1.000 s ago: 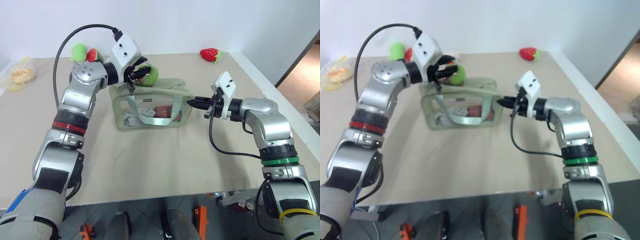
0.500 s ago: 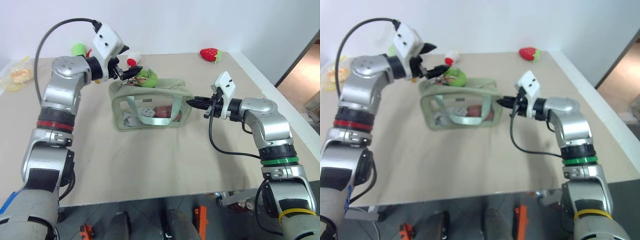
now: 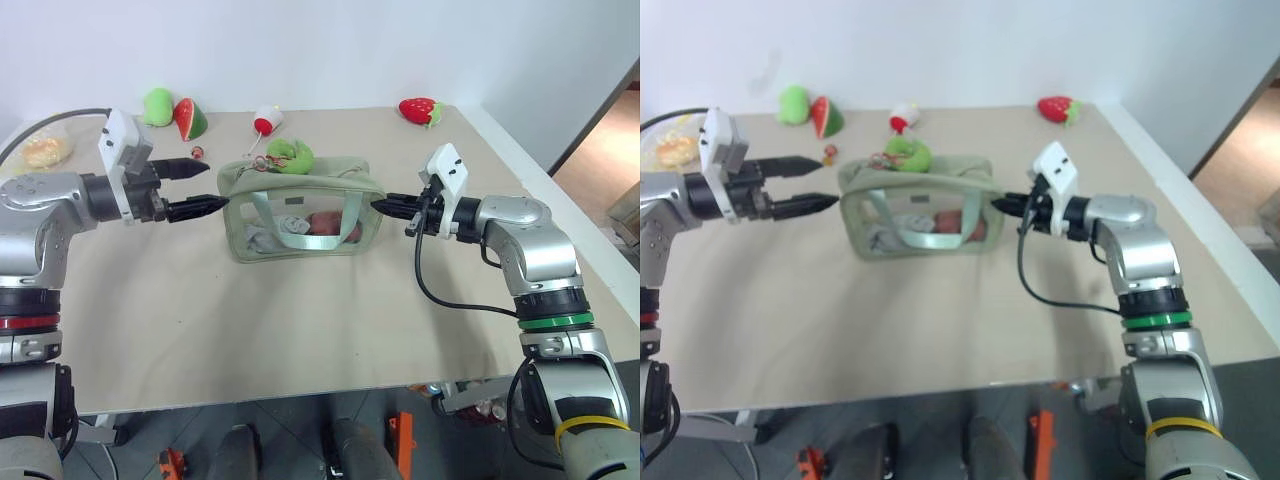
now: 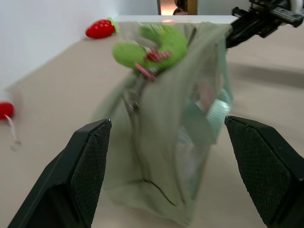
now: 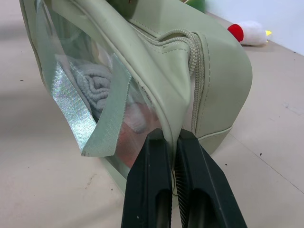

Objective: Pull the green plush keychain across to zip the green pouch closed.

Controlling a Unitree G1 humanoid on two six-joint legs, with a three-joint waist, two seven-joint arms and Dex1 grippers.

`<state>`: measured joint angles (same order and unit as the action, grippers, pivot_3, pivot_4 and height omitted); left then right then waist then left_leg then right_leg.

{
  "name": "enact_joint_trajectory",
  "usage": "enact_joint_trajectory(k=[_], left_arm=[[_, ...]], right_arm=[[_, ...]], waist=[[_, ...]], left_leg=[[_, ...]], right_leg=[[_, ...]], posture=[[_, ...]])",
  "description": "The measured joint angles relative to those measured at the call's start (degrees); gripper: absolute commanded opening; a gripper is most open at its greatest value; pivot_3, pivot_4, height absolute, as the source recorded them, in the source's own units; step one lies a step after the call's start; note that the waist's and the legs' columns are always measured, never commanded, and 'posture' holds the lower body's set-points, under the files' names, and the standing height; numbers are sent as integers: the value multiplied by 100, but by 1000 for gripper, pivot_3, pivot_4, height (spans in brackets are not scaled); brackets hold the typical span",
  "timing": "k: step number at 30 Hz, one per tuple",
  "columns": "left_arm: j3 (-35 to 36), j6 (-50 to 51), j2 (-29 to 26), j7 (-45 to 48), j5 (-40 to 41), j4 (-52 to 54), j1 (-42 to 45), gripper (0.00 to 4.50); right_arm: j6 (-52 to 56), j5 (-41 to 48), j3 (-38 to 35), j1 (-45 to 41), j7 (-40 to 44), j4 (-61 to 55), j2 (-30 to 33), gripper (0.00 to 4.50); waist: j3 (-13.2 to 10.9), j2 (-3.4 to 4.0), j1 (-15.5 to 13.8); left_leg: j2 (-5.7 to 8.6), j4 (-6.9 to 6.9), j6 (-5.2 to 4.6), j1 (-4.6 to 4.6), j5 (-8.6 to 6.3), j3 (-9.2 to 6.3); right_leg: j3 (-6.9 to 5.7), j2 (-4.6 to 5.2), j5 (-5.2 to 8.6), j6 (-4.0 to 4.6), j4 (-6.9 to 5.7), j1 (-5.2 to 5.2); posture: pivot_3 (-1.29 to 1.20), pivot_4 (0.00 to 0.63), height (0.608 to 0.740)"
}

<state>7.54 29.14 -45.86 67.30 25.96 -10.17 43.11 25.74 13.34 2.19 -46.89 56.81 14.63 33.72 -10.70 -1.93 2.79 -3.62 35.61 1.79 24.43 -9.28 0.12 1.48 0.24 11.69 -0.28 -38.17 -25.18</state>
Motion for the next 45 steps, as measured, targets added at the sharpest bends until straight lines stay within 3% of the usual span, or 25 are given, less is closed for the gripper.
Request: enact_joint_trajectory(k=[13, 14, 24, 32, 42, 45], left_arm=[[-335, 56, 622, -386, -15, 13, -254, 3964], [-350, -11, 664, -446, -92, -92, -252, 3464], [-428, -194, 807, -571, -294, -387, -251, 37], [-424, -177, 889, -740, -301, -371, -252, 37], [-425, -165, 907, -812, -294, -260, -289, 0], [-424, -156, 910, -822, -285, -218, -309, 0]], right_arm=[[62, -2, 1, 1, 15, -56, -3, 0], [86, -1, 1, 23, 12, -104, 4, 0], [174, 21, -14, 111, -58, -257, 56, 0], [191, 34, -12, 112, -62, -256, 71, 0], [525, 521, -128, 225, 282, -492, 215, 3308], [593, 845, -514, 35, 271, -410, 237, 3308]], waist=[[0, 0, 4], [0, 0, 4], [0, 0, -3], [1, -1, -11], [0, 0, -20], [0, 0, -20]], left_leg=[[-1, -4, -1, -2, 0, 0], [-1, -4, -1, -3, 0, 0], [0, -3, -1, -1, 0, 0], [1, -2, 0, -1, 0, 0], [2, -2, 0, 4, 0, 0], [3, -1, -1, 6, 0, 0]], right_leg=[[7, -7, -8, -6, 0, -2], [7, -8, -8, -6, 0, -2], [8, -6, -8, -7, 0, -1], [8, -5, -8, -7, 0, 1], [8, -4, -7, -8, 1, -1], [8, -2, -8, -8, 1, -2]], posture=[[0, 150, 740], [0, 150, 740], [0, 150, 740], [0, 150, 740], [0, 150, 740], [0, 150, 740]])
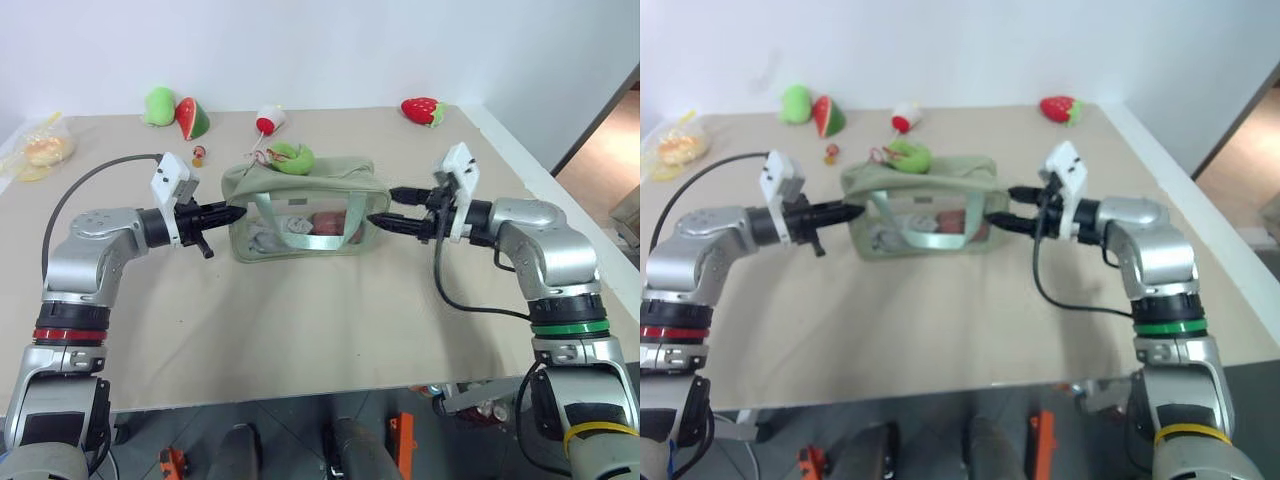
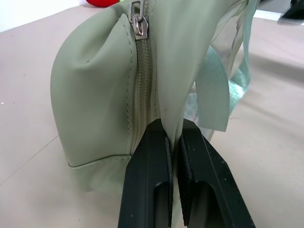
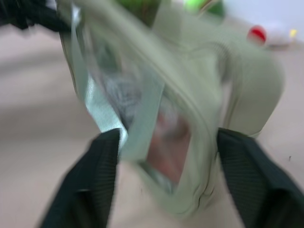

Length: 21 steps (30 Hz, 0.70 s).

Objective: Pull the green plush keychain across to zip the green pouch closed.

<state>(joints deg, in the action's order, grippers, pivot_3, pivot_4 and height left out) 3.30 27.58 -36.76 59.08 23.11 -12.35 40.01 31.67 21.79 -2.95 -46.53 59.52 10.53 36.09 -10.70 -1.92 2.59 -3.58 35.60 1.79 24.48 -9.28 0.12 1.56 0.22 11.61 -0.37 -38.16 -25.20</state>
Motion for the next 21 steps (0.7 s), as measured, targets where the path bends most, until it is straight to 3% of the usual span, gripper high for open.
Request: enact_joint_trajectory(k=[3, 6, 15, 21], left_arm=[[11, 28, 0, -16, 4, 33, -16, 0], [46, 38, 0, -21, 15, 70, -57, 0], [67, 62, 33, -53, 67, 218, -119, 0], [111, 172, 34, -171, 171, 422, -240, 0]], right_arm=[[-20, 250, -474, -639, -202, 164, 19, 3308], [-313, 135, -458, -1203, -443, 217, -28, 3308], [-3178, -2087, 1534, -1812, -590, 754, -354, 3308], [-4608, -2614, 1818, -2148, -440, 1504, -415, 3308]], waist=[[0, 1, 0], [0, 1, 1], [0, 1, -3], [0, 1, -1]], left_leg=[[0, -1, 0, -1, 0, 0], [-1, -5, 0, -3, 0, -1], [0, -7, 0, 14, 0, 0], [-1, -10, 1, 15, -1, 0]], right_leg=[[0, 0, 0, 0, 0, -1], [-2, -2, 2, 3, 0, -2], [-3, 0, 3, 1, 5, -13], [-3, 2, 5, -2, 8, -13]], posture=[[0, 150, 740], [0, 150, 740], [0, 150, 740], [0, 150, 740]])
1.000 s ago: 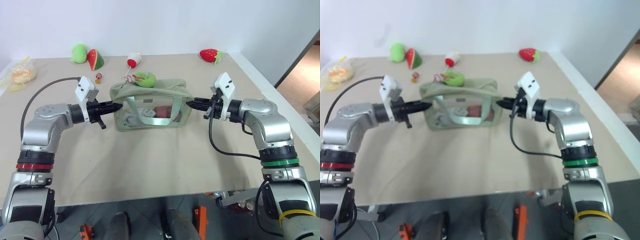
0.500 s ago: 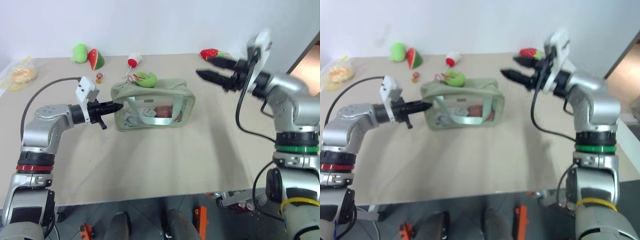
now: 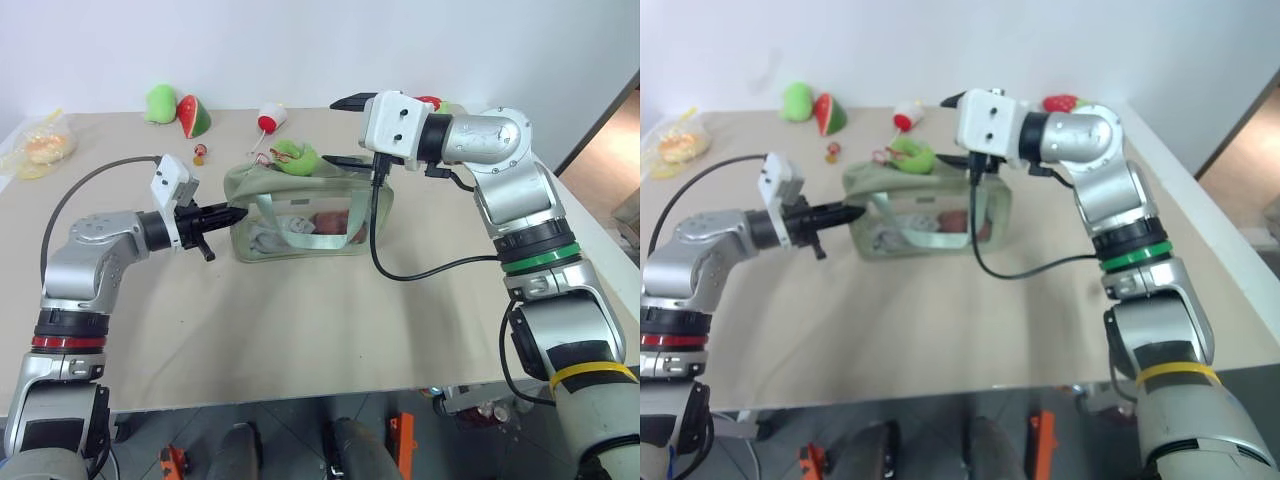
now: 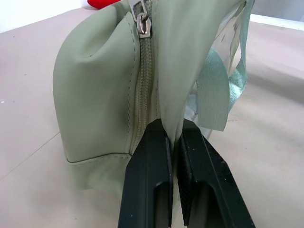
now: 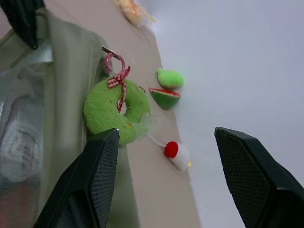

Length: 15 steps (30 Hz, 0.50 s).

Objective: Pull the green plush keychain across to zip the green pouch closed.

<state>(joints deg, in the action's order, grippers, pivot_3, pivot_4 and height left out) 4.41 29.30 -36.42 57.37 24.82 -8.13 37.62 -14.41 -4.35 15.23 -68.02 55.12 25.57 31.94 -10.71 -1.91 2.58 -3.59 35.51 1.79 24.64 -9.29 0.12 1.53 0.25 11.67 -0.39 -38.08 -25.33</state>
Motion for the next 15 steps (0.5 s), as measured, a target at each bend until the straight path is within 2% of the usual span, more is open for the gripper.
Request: enact_joint_trajectory(k=[7, 15], left_arm=[[24, 93, -8, -78, 59, 121, -75, 0], [45, 204, -18, -118, 108, 339, -177, 0]], right_arm=[[-711, -160, 69, -147, 224, 470, -162, 3308], [-1589, -866, 295, -373, -149, 1093, -221, 3308]], waist=[[0, 0, 1], [0, 0, 1]], left_leg=[[0, 1, 0, -3, 0, -1], [0, -1, 0, -2, 0, -1]], right_leg=[[0, 0, -1, 2, -2, 1], [0, 0, 0, 3, -2, 1]], posture=[[0, 150, 740], [0, 150, 740]])
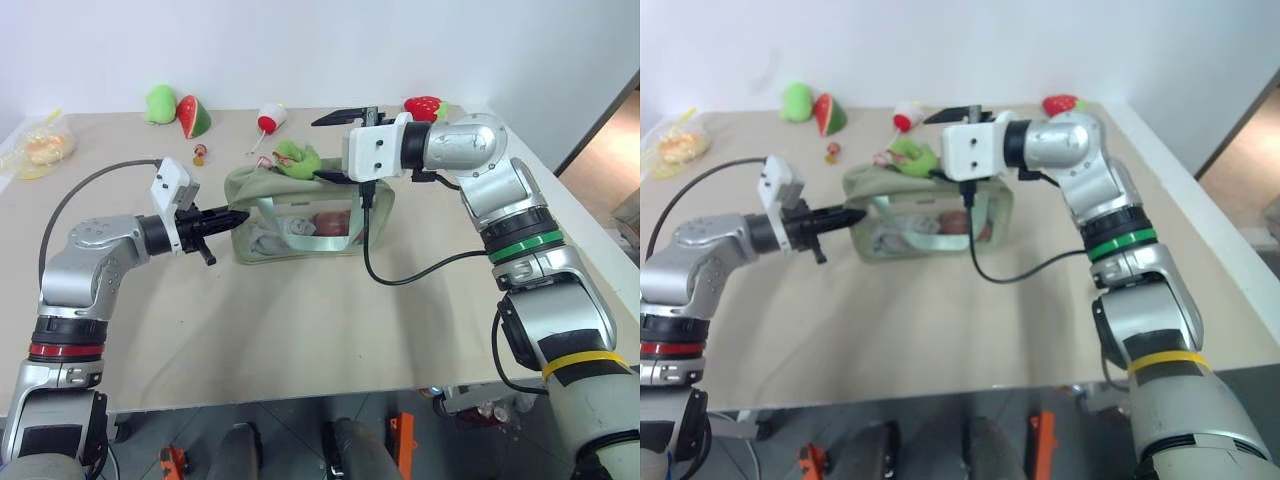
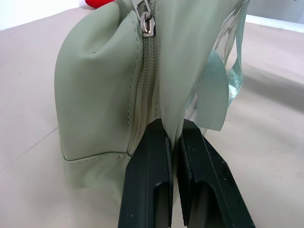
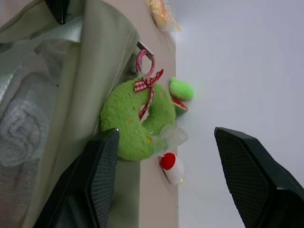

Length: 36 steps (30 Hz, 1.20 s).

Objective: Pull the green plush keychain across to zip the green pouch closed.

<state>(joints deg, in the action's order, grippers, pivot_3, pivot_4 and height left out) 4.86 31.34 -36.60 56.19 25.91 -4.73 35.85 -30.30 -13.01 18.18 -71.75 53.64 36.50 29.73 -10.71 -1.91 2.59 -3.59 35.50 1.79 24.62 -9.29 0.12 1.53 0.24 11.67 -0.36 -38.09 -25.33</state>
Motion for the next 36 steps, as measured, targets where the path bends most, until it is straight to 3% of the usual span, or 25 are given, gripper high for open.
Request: enact_joint_trajectory(k=[19, 28, 31, 36], left_arm=[[7, 59, -16, -129, 119, 143, -69, 0], [9, 118, -20, -199, 171, 154, -79, 0], [15, 121, -21, -217, 179, 224, -119, 0], [17, 132, -22, -263, 209, 309, -173, 0]], right_arm=[[-959, -478, 183, -249, -10, 770, 113, 3308], [-1001, -531, 196, -371, -128, 1010, -237, 3308], [-1000, -529, 197, -418, -131, 1070, -368, 2555], [-1018, -527, 198, -469, -128, 1157, -462, 733]], waist=[[0, 0, 1], [0, 0, 1], [0, 0, 1], [0, 0, 1]], left_leg=[[0, 0, 0, -2, 0, 0], [0, 0, 0, -2, 0, 0], [0, 0, 0, -2, 0, 0], [0, 0, 0, -2, 0, 0]], right_leg=[[0, 0, 0, 1, -1, 1], [1, 0, 0, 1, -1, 1], [1, 0, 0, 1, -1, 1], [1, 1, 0, 1, -1, 1]], posture=[[0, 150, 740], [0, 150, 740], [0, 150, 740], [0, 150, 740]])
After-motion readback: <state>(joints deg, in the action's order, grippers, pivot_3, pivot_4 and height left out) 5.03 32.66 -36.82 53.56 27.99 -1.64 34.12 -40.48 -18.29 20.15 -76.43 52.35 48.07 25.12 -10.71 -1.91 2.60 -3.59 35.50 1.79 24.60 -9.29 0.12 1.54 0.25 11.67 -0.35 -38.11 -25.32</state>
